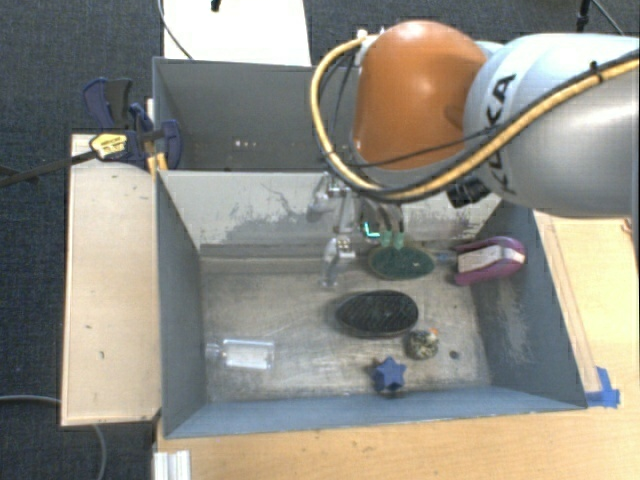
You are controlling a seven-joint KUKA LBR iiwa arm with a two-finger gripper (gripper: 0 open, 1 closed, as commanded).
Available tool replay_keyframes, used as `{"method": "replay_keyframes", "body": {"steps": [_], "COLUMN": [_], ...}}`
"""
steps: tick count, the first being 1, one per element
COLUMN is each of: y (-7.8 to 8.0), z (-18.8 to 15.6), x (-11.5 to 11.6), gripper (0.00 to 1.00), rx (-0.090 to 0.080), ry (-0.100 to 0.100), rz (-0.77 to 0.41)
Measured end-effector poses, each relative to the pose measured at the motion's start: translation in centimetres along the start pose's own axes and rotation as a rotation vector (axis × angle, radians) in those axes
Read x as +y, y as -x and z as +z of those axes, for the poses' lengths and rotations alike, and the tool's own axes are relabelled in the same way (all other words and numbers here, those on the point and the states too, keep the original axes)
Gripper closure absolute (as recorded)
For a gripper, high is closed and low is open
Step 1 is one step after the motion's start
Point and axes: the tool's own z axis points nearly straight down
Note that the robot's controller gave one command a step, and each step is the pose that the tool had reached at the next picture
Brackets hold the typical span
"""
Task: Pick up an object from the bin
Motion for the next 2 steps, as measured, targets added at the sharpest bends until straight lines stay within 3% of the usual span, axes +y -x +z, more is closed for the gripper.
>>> {"method": "replay_keyframes", "body": {"steps": [1,2], "y": [-3.1,-3.2], "z": [16.9,13.9], "x": [-15.4,-13.4], "gripper": [0.0,0.0], "rx": [-0.014,-0.012], "ry": [0.0,0.0], "rz": [-0.12,-0.17]}}
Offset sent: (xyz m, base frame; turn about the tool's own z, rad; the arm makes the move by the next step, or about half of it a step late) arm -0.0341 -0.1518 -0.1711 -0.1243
